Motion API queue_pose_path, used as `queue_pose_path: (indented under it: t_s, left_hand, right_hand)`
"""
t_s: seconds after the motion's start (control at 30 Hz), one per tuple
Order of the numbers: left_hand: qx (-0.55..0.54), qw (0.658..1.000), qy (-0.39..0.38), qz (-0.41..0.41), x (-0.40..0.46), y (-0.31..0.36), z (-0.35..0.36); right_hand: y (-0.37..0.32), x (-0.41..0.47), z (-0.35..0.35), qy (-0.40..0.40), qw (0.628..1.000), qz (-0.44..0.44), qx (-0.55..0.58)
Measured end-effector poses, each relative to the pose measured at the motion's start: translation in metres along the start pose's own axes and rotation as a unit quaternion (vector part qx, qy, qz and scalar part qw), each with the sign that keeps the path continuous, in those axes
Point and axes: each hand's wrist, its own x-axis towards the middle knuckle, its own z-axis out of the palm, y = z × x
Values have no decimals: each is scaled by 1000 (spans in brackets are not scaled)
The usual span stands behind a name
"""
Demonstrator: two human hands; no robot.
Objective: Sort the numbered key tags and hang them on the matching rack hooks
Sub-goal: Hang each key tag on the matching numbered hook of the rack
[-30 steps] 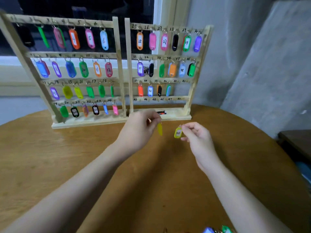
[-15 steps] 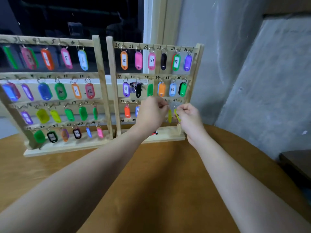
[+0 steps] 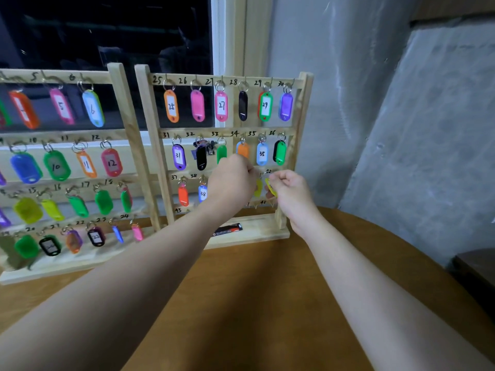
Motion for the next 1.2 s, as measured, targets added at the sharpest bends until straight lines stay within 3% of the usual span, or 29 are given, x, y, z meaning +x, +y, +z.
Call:
queue_pose_path:
  t_s: [0.27, 0.5, 0.7, 0.97, 1.2]
  left_hand:
    - [61, 998, -27, 12, 6, -5, -3]
    - [45, 998, -45, 18, 7, -10, -4]
    - [14, 995, -62, 77, -12, -14, -9]
    - [13, 989, -140, 55, -87, -22, -41]
    - [-92, 979, -181, 6, -191, -35, -72]
  right_hand:
    - [-1, 2, 9, 16, 1000, -9, 12]
    - [6, 0, 13, 31, 999, 6, -22]
    - [10, -20, 5, 13, 998, 64, 7]
    - [3, -96, -15, 3, 995, 92, 36]
    - [-6, -198, -23, -33, 998, 57, -4]
